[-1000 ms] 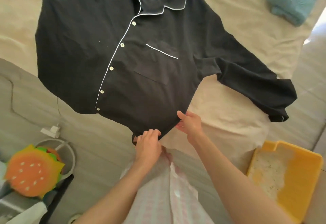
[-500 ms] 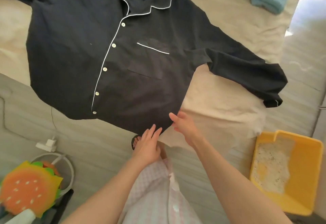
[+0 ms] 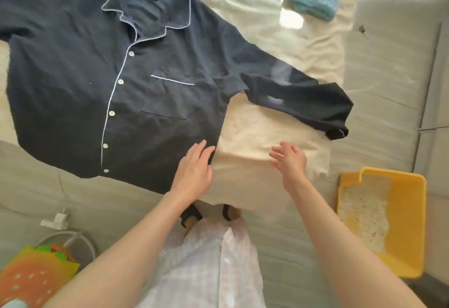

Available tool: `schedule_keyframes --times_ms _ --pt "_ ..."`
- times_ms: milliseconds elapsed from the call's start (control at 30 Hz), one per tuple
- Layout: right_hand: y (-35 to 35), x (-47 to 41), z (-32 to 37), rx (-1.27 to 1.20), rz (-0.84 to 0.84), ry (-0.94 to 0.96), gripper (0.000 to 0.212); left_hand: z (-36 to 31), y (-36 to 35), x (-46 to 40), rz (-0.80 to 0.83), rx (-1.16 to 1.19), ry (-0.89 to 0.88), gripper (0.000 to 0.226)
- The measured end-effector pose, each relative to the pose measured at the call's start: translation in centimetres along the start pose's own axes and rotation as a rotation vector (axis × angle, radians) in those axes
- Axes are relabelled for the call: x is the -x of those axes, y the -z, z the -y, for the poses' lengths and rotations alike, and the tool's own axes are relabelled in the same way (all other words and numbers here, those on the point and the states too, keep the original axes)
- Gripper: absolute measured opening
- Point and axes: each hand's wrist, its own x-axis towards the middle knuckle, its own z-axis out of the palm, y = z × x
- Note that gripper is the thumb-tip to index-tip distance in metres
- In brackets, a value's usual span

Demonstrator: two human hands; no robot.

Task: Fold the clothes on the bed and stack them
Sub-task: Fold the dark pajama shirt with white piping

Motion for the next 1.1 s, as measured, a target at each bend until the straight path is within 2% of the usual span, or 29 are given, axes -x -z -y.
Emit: schedule_keyframes --times_ms 67,133,233,300,400,500,567,600,667,767,867,933,1000,1067,1100 --pt "1.7 -1.8 2.0 -0.105 -0.043 -0.049 0.03 -2.1 0.0 -1.8 0.011 -0.059 -0.022 0.052" --pt "3.5 -3.8 3.7 -0.279 -0.003 -0.119 0.05 -4.0 -0.5 -3.2 0.061 -0.087 -0.013 0.054" --pt "5.7 -6.9 6.1 -0.539 0.043 -0.247 0.067 -5.7 -1.8 -4.8 0.229 -0.129 0.006 0.054" --pt "6.4 -8.9 7.7 -0.655 0.018 -0.337 0.064 -6.1 -2.4 -5.6 0.334 -0.127 0.05 0.054" --pt "7.1 -11.4 9.2 -0.758 -0.115 -0.408 0.041 -6.2 -2.6 -6.5 0.402 -0.101 0.109 0.053" --pt "7.5 -12.3 9.6 -0.671 -0.38 -0.22 0.023 -7.0 -1.9 -7.3 0.382 0.011 0.173 0.046" --pt "7.4 -11.6 10.3 -0.383 -0.498 0.048 0.022 -8.0 -1.3 -7.5 0.32 0.164 0.263 0.039" --pt "7.0 -10.9 10.8 -0.21 -0.504 0.209 0.025 -8.5 -0.9 -7.5 0.278 0.255 0.314 0.037" --pt "5.8 -9.0 12.1 0.018 -0.406 0.537 0.025 -9.5 0.2 -7.4 0.166 0.455 0.405 0.03" --pt "2.6 -5.5 13.0 0.257 -0.131 0.944 0.017 -10.6 2.2 -7.2 -0.034 0.816 0.508 0.017" --pt "-1.2 -2.6 11.4 0.614 0.204 1.213 0.017 -10.6 4.9 -7.3 -0.174 1.175 0.565 0.023" --pt "-2.9 -1.7 9.2 0.916 0.549 1.164 0.025 -9.8 6.4 -7.7 -0.208 1.414 0.574 0.041" --pt "-3.5 -1.8 7.1 1.18 0.776 1.007 0.031 -8.7 7.3 -8.1 -0.201 1.503 0.625 0.053" --pt "-3.2 -2.2 6.0 1.156 0.799 0.912 0.032 -7.4 7.4 -8.2 -0.168 1.475 0.735 0.055" --pt "-2.9 -2.4 5.9 1.084 0.743 0.889 0.03 -6.7 7.3 -8.3 -0.134 1.429 0.798 0.055"
